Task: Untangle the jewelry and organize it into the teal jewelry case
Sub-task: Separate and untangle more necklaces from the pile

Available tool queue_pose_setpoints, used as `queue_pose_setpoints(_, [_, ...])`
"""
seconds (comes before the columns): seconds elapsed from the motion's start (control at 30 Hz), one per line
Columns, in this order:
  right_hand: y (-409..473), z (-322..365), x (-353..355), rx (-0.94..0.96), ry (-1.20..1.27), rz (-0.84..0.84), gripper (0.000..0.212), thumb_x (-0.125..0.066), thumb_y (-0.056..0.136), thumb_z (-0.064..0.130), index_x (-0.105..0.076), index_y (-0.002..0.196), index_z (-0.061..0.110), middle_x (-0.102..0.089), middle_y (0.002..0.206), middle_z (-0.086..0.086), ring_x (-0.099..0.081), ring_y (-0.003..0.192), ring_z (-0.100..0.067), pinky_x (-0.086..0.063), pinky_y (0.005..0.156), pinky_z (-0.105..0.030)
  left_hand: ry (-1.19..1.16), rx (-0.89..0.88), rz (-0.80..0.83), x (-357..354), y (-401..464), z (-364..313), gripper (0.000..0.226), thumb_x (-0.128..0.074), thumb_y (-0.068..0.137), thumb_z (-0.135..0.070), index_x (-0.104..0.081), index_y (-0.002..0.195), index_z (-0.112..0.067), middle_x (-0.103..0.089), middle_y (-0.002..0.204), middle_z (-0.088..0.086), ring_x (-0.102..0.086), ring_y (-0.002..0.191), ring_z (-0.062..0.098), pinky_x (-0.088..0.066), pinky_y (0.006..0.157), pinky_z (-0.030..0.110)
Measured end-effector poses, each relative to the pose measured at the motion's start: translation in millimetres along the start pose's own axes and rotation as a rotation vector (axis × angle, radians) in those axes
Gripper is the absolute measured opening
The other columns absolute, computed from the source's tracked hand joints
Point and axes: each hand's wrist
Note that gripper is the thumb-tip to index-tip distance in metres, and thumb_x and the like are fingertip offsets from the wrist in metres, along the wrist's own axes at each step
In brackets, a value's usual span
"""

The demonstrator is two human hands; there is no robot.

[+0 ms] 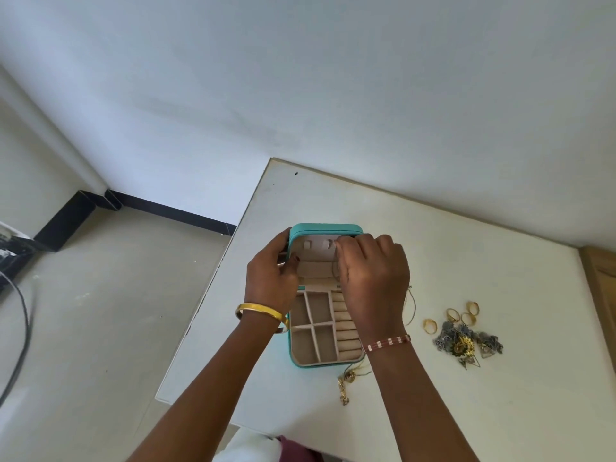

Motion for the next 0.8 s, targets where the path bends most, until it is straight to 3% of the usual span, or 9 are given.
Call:
queue_pose_setpoints(0.27, [-2.2, -0.4, -1.3, -0.062, -0.009, -0.080, 0.050, -0.028, 0.100, 0.029, -0.068, 0.079, 0.008, -0.070, 0.073, -0.006, -0.056, 0.062, -0.021, -0.031, 0.061, -0.023, -0.003, 0.009, 0.024, -0.2, -0.2, -2.8, 0.045, -0.051, 0.089, -0.003, -0.047, 0.131, -0.018, -0.058, 0.124, 0.003, -0.046, 0.096, 0.006, -0.026, 0.073, -0.004])
queue_pose_setpoints(0.43, [-6.9, -4.8, -2.4, -0.035, -0.064, -0.100, 0.043, -0.033, 0.099, 0.027, -0.068, 0.081, 0.009, -0.070, 0.073, -0.006, -0.053, 0.064, -0.021, -0.031, 0.060, -0.026, 0.007, 0.008, 0.040, 0.0, -0.3, -4.4, 0.045, -0.052, 0.089, -0.003, -0.047, 0.131, -0.019, -0.058, 0.124, 0.002, -0.046, 0.096, 0.005, -0.027, 0.073, -0.003])
queue_pose_setpoints(0.63, [-16.7, -12.6, -6.9, 0.028, -0.145, -0.140, 0.013, -0.050, 0.092, 0.020, -0.060, 0.091, 0.011, -0.067, 0.077, -0.008, -0.039, 0.079, -0.020, -0.029, 0.069, -0.032, -0.004, 0.001, 0.059, -1.8, -3.6, -6.2, 0.045, -0.052, 0.088, -0.002, -0.048, 0.130, -0.020, -0.059, 0.122, 0.002, -0.047, 0.096, 0.006, -0.028, 0.074, -0.004])
queue_pose_setpoints(0.8, [-11.9, -20.4, -0.2, -0.013, -0.223, -0.193, 0.034, -0.038, 0.097, 0.022, -0.067, 0.082, 0.011, -0.061, 0.074, -0.010, -0.036, 0.078, -0.022, -0.028, 0.071, -0.033, -0.002, 0.011, 0.049, -3.3, -6.0, -6.7, 0.045, -0.053, 0.089, -0.004, -0.047, 0.130, -0.021, -0.059, 0.124, 0.001, -0.048, 0.096, 0.005, -0.033, 0.085, 0.005])
Point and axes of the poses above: each hand's wrist, its own y-axis towards the middle knuckle, its own x-axis out of the back of the hand, z = x × y
